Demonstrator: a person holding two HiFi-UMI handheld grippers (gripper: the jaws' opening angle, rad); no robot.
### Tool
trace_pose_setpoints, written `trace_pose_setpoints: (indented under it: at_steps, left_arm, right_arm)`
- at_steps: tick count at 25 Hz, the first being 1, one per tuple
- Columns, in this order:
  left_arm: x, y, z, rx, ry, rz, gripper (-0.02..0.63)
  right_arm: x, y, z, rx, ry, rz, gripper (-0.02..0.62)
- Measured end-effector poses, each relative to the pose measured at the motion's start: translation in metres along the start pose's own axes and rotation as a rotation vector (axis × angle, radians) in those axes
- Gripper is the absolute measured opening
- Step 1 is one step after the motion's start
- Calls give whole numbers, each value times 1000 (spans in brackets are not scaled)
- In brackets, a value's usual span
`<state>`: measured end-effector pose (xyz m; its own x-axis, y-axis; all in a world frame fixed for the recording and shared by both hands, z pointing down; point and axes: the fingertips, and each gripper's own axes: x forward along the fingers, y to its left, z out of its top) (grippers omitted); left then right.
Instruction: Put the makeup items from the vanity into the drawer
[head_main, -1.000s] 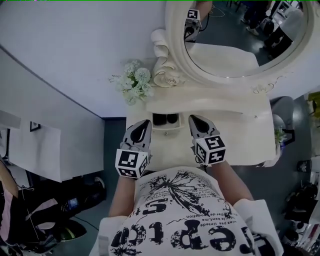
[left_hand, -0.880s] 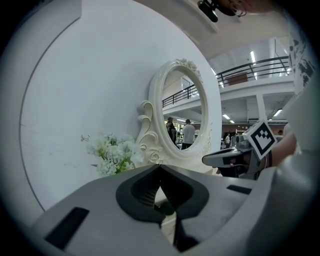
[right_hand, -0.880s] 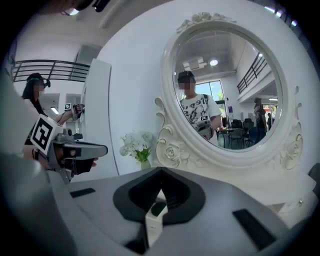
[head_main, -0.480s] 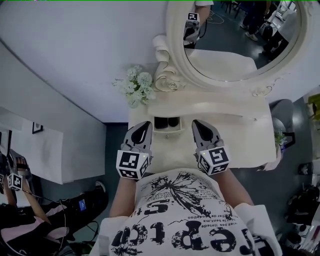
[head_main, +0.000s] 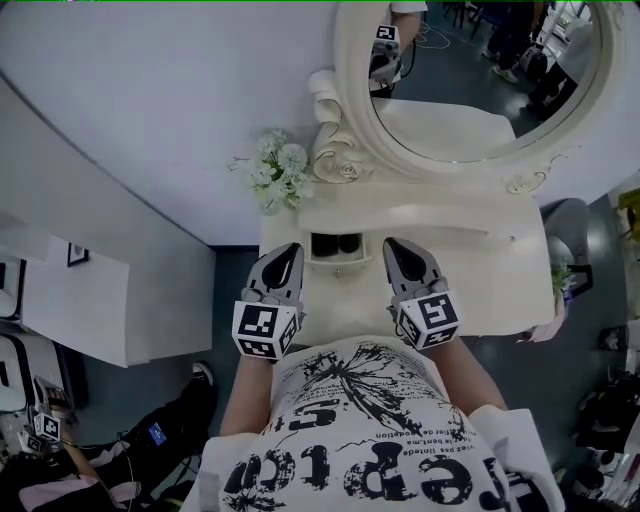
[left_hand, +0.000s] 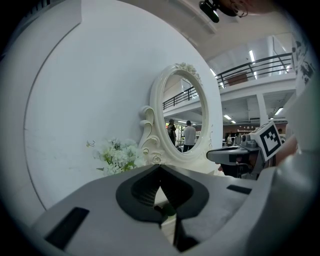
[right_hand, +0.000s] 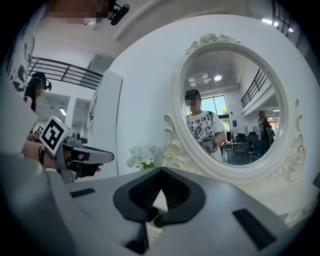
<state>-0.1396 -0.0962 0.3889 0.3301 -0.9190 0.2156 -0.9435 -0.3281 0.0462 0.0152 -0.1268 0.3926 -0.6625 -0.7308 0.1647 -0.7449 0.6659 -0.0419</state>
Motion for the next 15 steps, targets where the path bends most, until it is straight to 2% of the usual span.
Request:
trace_pose_setpoints:
  at_steps: [15]
  left_arm:
    - [1, 4, -2, -1, -3, -10, 18]
  right_arm:
    - [5, 0, -4, -1, -2, -8, 17]
